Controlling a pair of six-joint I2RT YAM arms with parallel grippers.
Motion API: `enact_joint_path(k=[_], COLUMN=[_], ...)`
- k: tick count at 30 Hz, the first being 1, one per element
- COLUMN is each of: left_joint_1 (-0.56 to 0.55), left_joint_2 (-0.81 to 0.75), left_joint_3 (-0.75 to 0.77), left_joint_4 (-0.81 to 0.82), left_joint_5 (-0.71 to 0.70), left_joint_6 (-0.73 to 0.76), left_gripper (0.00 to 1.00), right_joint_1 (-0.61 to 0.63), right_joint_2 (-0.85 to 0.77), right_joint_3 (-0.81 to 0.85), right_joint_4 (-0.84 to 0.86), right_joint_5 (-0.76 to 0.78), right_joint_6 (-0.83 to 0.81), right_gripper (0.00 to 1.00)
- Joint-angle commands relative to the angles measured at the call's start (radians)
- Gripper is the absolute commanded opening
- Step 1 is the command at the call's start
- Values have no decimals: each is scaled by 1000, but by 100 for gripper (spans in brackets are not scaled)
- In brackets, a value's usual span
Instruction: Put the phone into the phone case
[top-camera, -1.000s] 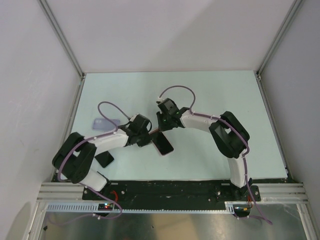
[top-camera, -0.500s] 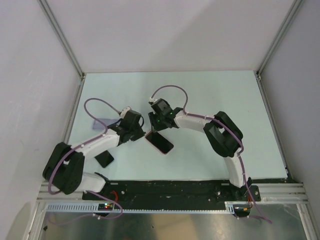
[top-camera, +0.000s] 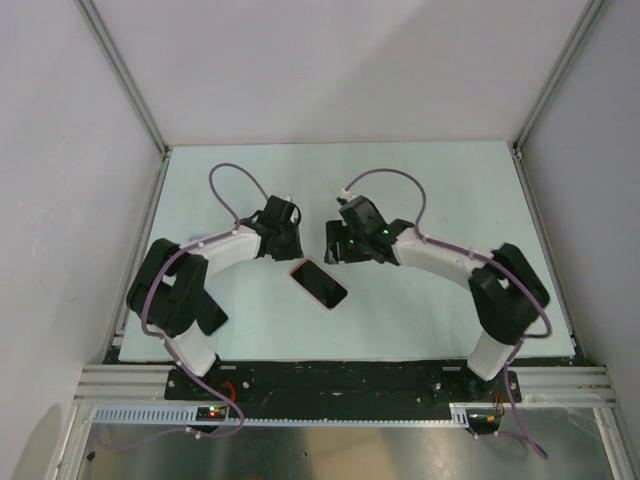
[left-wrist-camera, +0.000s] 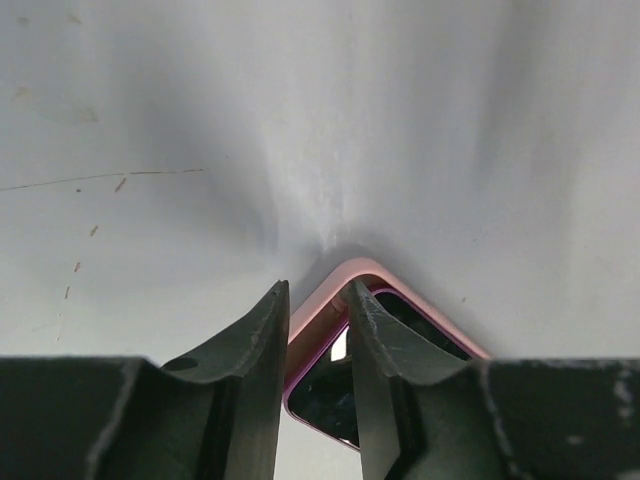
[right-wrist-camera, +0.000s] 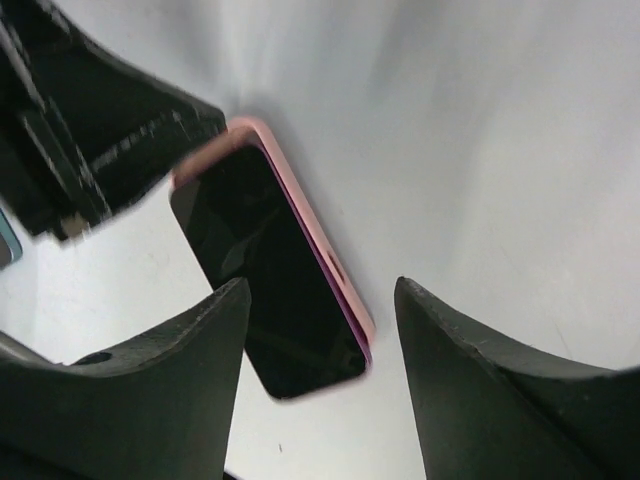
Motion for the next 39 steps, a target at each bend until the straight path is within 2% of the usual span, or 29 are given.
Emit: enact_joint_path(k=[1, 8, 15, 22, 27, 39], left_joint_1=[-1, -1, -2, -1, -2, -32], left_joint_2=[29, 43, 69, 40, 4, -131], left_joint_3=[38, 39, 32, -9, -72, -252], left_joint_4=[1, -1, 11, 49, 96, 214], left_joint_5=[93, 108, 142, 174, 181, 120], left_joint_6=[120, 137, 127, 97, 43, -138], left_gripper=[37, 42, 47, 54, 58, 58], right_joint_1=[-3, 15, 34, 62, 67, 18], right_joint_2=[-176, -314, -304, -225, -181, -126], right_joint_3=[-181, -429, -541, -567, -568, -566], right_joint_4=[53, 209, 429, 552, 573, 624], right_joint_5=[13, -41, -103, -127, -136, -186], right_joint_6=[121, 262, 381, 500, 542, 556], right_gripper=[68, 79, 87, 86, 83, 81])
